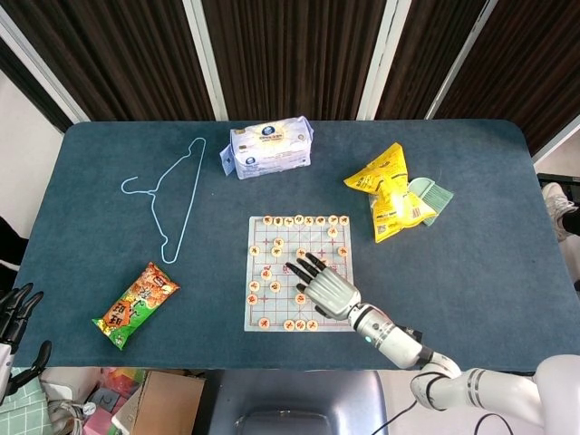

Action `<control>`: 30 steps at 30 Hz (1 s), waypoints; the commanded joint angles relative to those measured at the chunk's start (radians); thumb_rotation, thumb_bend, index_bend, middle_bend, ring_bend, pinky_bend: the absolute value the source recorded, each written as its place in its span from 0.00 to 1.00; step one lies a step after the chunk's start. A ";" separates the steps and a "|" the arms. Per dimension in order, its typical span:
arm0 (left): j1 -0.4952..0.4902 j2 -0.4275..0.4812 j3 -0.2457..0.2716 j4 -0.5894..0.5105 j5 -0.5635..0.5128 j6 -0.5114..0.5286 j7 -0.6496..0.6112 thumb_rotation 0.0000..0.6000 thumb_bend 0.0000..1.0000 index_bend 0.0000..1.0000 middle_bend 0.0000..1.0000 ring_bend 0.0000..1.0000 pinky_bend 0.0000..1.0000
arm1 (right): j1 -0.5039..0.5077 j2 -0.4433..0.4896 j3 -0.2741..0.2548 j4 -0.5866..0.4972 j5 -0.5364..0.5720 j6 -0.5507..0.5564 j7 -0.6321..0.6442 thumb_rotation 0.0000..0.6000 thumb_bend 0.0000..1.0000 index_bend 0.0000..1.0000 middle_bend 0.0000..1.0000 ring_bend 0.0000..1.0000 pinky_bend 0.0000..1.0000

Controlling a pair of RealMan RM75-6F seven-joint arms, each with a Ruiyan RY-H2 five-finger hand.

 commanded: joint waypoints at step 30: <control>0.000 0.006 -0.003 0.003 -0.012 0.000 -0.019 1.00 0.44 0.00 0.00 0.00 0.05 | 0.079 -0.100 -0.037 0.084 0.110 0.031 -0.040 1.00 0.44 0.55 0.04 0.00 0.00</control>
